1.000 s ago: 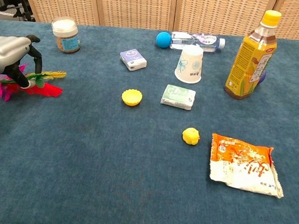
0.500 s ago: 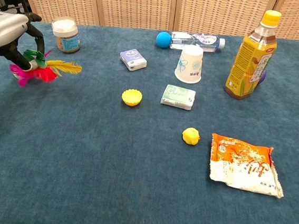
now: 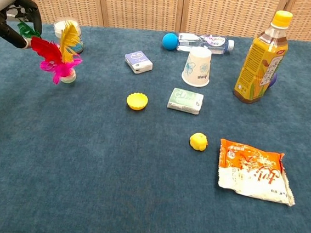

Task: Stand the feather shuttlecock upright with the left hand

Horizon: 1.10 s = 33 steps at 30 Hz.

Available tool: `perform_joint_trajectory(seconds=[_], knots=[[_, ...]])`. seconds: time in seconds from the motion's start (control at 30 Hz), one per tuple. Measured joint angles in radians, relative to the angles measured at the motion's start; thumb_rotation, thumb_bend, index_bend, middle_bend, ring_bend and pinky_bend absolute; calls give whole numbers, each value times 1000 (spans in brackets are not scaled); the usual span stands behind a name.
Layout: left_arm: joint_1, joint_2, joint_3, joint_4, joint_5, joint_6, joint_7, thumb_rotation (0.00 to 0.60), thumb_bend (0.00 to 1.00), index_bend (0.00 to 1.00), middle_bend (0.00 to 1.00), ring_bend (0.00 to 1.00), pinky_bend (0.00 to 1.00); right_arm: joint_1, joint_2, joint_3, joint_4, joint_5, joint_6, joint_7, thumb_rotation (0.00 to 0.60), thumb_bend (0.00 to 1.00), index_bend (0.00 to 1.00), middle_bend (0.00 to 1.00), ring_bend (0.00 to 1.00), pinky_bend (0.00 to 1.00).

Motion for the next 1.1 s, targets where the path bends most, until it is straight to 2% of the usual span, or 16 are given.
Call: perform_joint_trajectory(seconds=[0.53,0.73,0.83,1.1], knots=[[33,14,-1,63,-29,-35,-77,600,470,635,0,62,104,3,-7,-5,-1,-2,-9,-18,600,208,315,0,0,0],[39,14,-3,83,-26,-40,-98,600,431,629,0,62,104,4,-10,-6,1,-2,-12,-22,600,208,315,0,0,0],[41,15,-5,89,-18,-40,-111,600,409,557,0,61,104,4,-11,-6,1,-3,-12,-25,600,208,315,0,0,0],[45,19,-10,99,5,-34,-126,600,357,235,0,62,104,5,-16,-6,5,-3,-11,-28,600,208,315,0,0,0]])
